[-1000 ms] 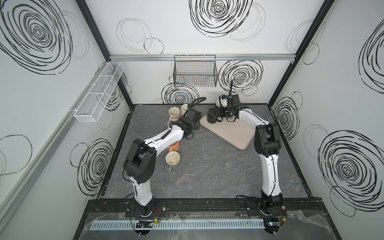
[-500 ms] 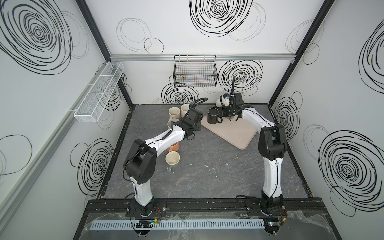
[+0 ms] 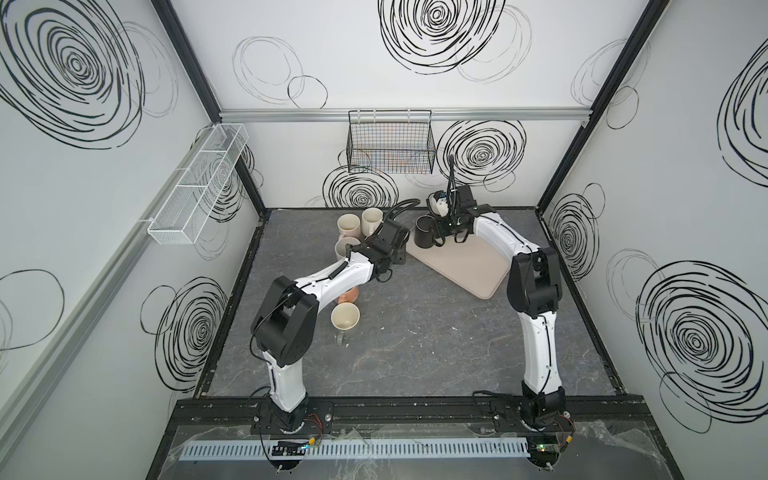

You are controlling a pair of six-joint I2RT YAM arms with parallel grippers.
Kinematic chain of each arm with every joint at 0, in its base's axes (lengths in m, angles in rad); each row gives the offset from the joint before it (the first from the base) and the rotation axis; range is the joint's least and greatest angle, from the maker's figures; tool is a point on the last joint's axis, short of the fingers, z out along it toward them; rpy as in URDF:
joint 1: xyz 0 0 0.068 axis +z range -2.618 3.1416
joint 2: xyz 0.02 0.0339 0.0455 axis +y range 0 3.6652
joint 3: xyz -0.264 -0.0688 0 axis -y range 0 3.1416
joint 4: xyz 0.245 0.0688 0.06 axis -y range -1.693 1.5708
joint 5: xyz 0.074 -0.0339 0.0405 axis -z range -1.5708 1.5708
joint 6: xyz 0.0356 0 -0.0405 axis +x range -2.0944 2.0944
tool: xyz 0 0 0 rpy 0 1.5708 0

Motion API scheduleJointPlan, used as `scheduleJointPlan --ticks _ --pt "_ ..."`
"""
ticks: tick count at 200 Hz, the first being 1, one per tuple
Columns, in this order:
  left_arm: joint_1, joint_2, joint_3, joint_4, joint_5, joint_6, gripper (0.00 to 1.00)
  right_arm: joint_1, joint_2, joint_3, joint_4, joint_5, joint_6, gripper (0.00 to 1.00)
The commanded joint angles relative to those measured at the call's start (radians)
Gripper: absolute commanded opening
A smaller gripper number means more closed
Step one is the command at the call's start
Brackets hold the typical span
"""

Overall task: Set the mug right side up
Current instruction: 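Descend the right gripper and grasp the dark grey mug's handle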

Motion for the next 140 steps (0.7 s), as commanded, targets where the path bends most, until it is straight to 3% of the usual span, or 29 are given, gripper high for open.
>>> scheduleJointPlan --ticks 1,69,140 --pt "0.001 0.005 0.019 0.031 0.001 -0.004 0.46 0.011 0.047 0.061 -0.065 0.032 -0.043 0.53" --pt "0.005 -0.008 0.014 0.020 -0.004 0.005 0.46 0.038 0.116 0.155 -0.123 0.100 -0.065 0.46" --pt "0.006 -0.004 0.007 0.032 0.042 -0.001 0.46 0.066 0.037 0.150 -0.190 0.147 -0.055 0.55"
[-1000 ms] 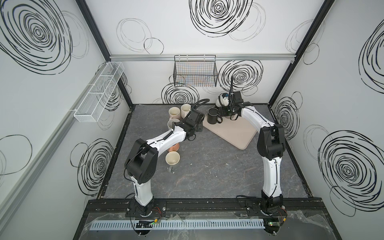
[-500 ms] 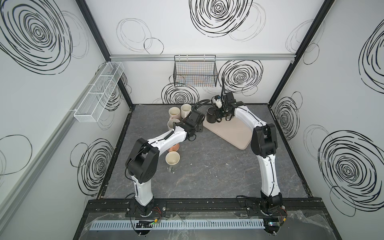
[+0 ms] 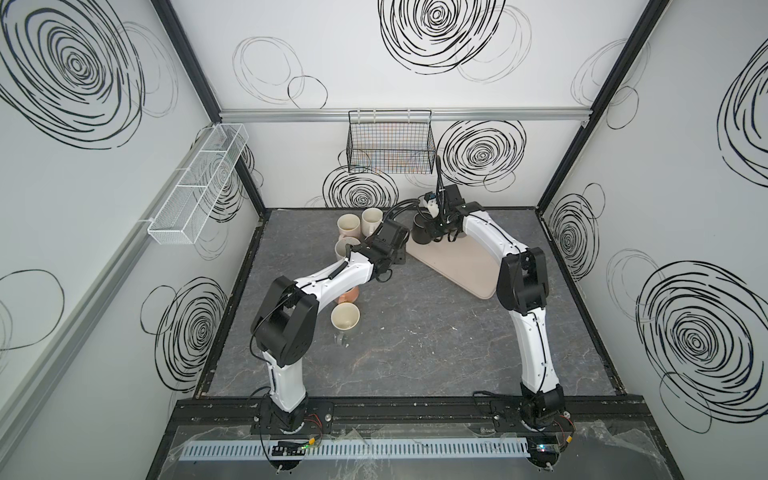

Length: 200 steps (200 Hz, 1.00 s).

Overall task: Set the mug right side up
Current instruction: 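Descend the right gripper and grasp the dark grey mug's handle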

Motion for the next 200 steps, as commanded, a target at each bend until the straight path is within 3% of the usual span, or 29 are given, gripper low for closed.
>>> scheduleJointPlan --ticks 1,103,151,200 --pt "0.003 -0.004 0.008 0.030 0.032 0.000 0.46 0.008 -0.040 0.010 -0.088 0.024 -0.007 0.54" --pt "0.005 0.026 0.006 0.054 0.026 -0.012 0.46 0.006 -0.056 0.033 -0.082 0.172 0.022 0.51" --pt "0.004 0.019 0.007 0.050 0.025 -0.011 0.46 -0.008 -0.064 0.010 -0.036 0.175 0.011 0.51" --pt "0.010 0.024 0.008 0.042 0.028 -0.006 0.46 -0.018 0.045 0.094 -0.053 0.157 -0.021 0.52"
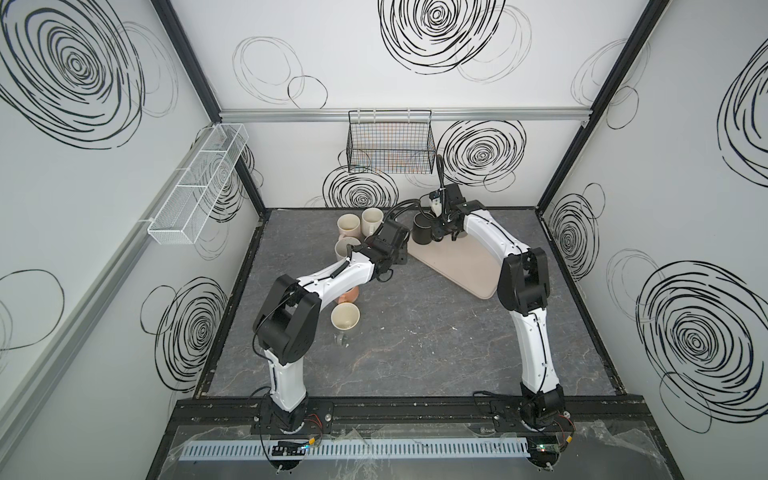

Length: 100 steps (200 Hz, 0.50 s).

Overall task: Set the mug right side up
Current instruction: 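Descend the right gripper and grasp the dark grey mug's handle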

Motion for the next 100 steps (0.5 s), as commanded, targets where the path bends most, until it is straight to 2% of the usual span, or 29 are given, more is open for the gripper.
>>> scheduleJointPlan --ticks 1,28,60,100 --pt "0.008 0.007 0.008 0.017 0.000 -0.001 0.46 -0.007 0.051 0.072 -0.018 -0.005 -0.029 0.52" --pt "0.012 0.004 0.006 0.015 -0.001 -0.001 0.46 -0.008 0.089 0.095 -0.010 -0.036 -0.044 0.51" --pt "0.016 -0.003 -0.002 0.014 -0.005 0.001 0.46 -0.005 0.108 0.097 0.004 -0.050 -0.050 0.45" --pt "0.015 -0.004 -0.004 0.013 -0.005 0.000 0.46 -0.002 0.093 0.093 0.014 -0.057 -0.066 0.18"
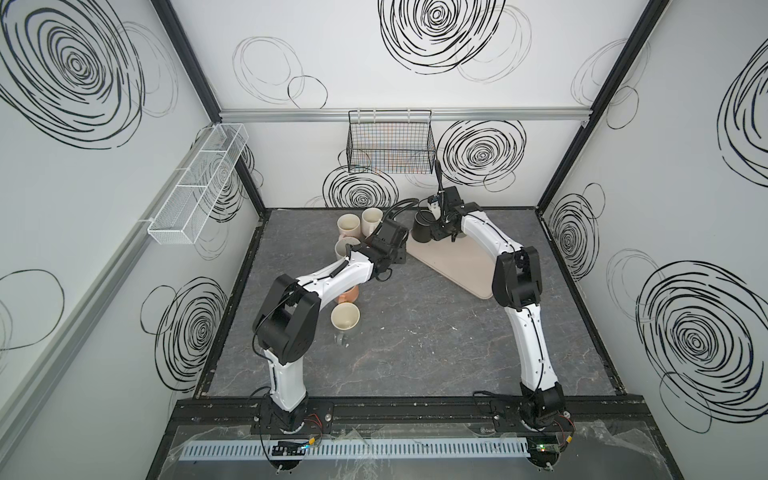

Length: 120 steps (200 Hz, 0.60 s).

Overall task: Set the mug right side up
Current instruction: 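Descend the right gripper and grasp the dark grey mug's handle, then lift the dark grey mug off the tray with the right gripper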

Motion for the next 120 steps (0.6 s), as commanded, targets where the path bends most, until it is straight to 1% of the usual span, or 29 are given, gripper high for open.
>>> scheduleJointPlan --ticks 1,38,52,60,63,73,99,120 --pt "0.006 -0.004 -0.004 0.014 -0.005 0.000 0.46 0.009 -0.005 0.021 0.026 -0.035 -0.005 0.17" --pt "-0.002 -0.010 0.001 0.011 -0.003 0.005 0.46 0.015 -0.075 -0.045 0.039 -0.021 0.009 0.00" --pt "-0.012 -0.015 0.004 0.010 0.000 0.031 0.48 0.015 -0.128 -0.125 0.076 -0.020 0.020 0.00" --pt "-0.021 -0.020 0.005 0.009 -0.003 0.032 0.49 0.016 -0.167 -0.189 0.112 -0.019 0.029 0.00" --pt "-0.024 -0.023 0.005 0.010 -0.005 0.056 0.49 0.016 -0.184 -0.217 0.128 -0.019 0.032 0.00" --pt "-0.034 -0.033 0.001 0.016 -0.003 0.068 0.50 0.014 -0.241 -0.305 0.182 -0.027 0.042 0.00" --pt "-0.052 -0.068 -0.032 0.061 0.018 0.069 0.51 0.014 -0.404 -0.540 0.344 -0.042 0.086 0.00" --pt "-0.063 -0.106 -0.072 0.117 0.040 0.057 0.51 0.010 -0.518 -0.694 0.458 -0.052 0.129 0.00"
